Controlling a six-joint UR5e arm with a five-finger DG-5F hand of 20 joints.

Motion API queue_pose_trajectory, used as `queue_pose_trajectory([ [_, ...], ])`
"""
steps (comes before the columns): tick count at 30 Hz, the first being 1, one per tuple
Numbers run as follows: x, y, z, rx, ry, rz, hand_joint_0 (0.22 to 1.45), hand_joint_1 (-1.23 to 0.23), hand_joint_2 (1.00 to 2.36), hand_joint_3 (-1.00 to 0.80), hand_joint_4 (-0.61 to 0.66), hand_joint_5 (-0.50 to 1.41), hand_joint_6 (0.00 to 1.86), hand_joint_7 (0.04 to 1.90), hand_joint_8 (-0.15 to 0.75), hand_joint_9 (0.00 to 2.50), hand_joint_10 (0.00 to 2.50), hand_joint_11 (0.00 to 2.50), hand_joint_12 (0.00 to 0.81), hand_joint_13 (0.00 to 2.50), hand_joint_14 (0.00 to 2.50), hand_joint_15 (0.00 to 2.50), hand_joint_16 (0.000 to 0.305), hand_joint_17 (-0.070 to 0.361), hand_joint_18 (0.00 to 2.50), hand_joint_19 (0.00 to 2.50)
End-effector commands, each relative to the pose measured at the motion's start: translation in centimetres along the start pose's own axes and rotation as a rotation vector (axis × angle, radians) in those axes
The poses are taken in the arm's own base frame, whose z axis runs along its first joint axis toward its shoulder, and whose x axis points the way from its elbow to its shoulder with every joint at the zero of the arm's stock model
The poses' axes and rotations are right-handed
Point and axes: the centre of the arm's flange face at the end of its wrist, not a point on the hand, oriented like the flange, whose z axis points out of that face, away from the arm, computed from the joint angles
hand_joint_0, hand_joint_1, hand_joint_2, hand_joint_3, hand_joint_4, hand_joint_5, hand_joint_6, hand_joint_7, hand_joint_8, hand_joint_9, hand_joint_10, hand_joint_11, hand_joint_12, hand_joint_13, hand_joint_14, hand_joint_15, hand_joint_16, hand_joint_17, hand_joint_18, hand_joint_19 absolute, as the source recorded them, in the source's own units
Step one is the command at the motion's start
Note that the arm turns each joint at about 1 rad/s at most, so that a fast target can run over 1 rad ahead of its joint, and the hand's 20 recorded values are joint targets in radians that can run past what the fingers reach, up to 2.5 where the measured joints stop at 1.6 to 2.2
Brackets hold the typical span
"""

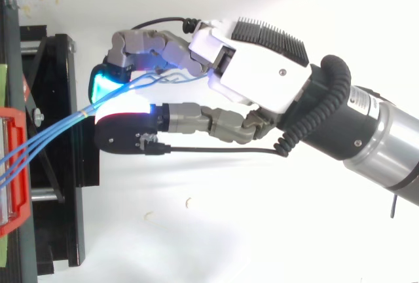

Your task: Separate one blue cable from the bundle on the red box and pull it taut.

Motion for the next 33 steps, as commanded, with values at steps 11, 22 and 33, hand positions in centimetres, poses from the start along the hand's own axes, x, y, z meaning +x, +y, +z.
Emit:
queue_pose_trajectory([
  [11,1.4,1.1,-0.6,-0.016,-0.036,-0.042,0.52,-0.34,1.00,-0.50,0.26,-0.10,0.50,1.18,0.336,0.75,0.01,0.27,0.354,0.62,0.01,0.25,0.045,0.101,0.71,0.39],
  [22,1.5,1.5,-0.8,-0.011,-0.049,0.027,0.53,-0.36,1.00,-0.50,0.26,-0.10,0.50,1.18,0.332,0.75,0.01,0.26,0.349,0.62,0.01,0.24,0.044,0.099,0.71,0.40],
  [33,0.2,3.9,-0.6,0.050,-0.015,0.093,0.55,-0.39,1.00,-0.50,0.27,-0.09,0.50,1.19,0.328,0.76,0.01,0.27,0.343,0.63,0.01,0.24,0.043,0.096,0.71,0.40],
])
